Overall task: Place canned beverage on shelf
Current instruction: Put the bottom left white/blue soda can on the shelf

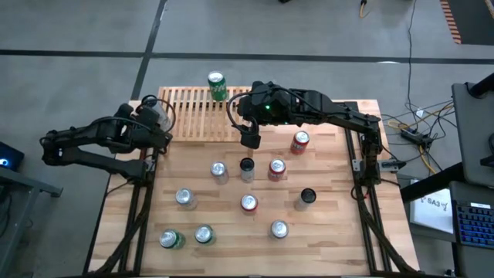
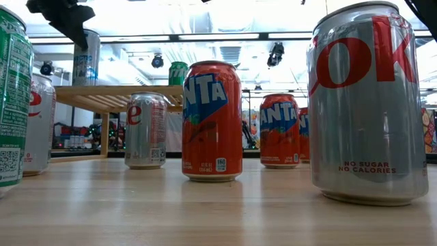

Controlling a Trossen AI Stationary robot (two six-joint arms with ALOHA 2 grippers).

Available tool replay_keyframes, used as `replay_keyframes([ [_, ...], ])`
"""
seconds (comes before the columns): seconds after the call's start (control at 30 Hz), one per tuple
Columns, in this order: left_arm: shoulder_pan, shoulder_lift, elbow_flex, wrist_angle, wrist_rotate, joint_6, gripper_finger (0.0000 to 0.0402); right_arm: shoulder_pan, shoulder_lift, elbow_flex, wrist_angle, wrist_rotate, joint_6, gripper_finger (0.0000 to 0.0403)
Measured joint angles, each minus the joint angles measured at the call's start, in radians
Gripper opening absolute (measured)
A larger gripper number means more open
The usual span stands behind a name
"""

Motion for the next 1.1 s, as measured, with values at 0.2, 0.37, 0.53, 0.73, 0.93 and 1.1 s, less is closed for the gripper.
replay_keyframes([
  [0.2,0.0,0.0,0.006,0.009,0.04,0.014,0.0,0.0,0.0,0.0,0.0,0.0,0.0,0.0292],
  [0.37,0.0,-0.003,0.021,0.002,0.389,0.108,0.0,0.0,0.0,0.0,-0.012,0.0,-0.029,0.0292],
  [0.53,0.0,-0.002,0.003,-0.033,0.419,0.121,0.0,-0.002,-0.002,0.0,-0.065,-0.063,-0.095,0.0292],
  [0.73,-0.015,-0.041,-0.062,-0.008,0.351,0.058,0.0,-0.029,-0.002,-0.001,-0.117,-0.344,-0.093,0.0292],
  [0.93,-0.089,-0.158,-0.169,0.135,0.298,0.022,0.0,-0.034,-0.003,-0.002,-0.182,-0.354,-0.093,0.0292],
  [1.1,-0.174,-0.273,-0.277,0.29,0.297,0.108,0.0,-0.033,-0.003,-0.006,-0.217,-0.359,-0.096,0.0292],
])
